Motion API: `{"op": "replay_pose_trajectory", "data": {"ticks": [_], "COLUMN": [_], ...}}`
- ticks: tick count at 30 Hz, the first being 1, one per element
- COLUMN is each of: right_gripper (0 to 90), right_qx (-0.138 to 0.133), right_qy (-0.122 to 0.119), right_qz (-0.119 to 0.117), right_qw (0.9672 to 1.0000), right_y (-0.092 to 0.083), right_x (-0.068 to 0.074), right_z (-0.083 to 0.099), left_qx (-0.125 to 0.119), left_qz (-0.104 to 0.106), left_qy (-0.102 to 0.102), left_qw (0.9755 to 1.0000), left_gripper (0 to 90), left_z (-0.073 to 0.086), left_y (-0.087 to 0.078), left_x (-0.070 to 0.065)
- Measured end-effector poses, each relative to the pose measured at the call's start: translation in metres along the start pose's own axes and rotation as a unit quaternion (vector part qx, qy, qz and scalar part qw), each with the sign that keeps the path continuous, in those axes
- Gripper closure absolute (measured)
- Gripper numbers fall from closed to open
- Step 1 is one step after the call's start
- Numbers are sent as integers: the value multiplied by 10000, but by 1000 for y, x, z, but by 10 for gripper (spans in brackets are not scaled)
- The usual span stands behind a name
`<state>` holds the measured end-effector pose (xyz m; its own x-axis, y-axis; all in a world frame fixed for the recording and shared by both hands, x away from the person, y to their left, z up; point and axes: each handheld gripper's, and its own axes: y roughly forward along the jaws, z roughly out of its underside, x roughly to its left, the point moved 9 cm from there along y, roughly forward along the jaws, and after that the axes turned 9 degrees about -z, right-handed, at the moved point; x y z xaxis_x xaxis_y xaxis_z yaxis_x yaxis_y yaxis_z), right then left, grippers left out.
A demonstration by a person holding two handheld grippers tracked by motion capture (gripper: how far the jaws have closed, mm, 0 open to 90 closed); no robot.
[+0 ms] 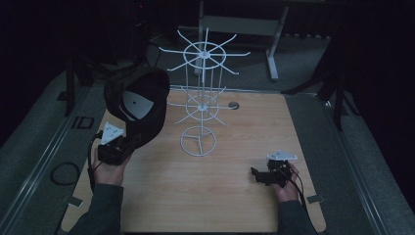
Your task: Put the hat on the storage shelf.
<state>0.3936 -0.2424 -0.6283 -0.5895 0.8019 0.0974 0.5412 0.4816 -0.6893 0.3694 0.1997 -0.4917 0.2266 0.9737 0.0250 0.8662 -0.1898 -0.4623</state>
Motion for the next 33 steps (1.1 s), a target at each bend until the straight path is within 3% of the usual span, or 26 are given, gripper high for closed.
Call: {"op": "replay_pose_trajectory", "data": {"ticks": [33], "right_gripper": [108], "right_qx": [-7], "right_qy": [-19], "right_qz": [0], "right_qw": [10000], "right_y": [0], "right_x": [0], "right_z": [0], "left_qx": [-192], "left_qz": [-107], "left_qy": [92], "left_qw": [9997], "left_gripper": [868], "left_z": [-18], "left_y": [-7], "left_x": [3]}}
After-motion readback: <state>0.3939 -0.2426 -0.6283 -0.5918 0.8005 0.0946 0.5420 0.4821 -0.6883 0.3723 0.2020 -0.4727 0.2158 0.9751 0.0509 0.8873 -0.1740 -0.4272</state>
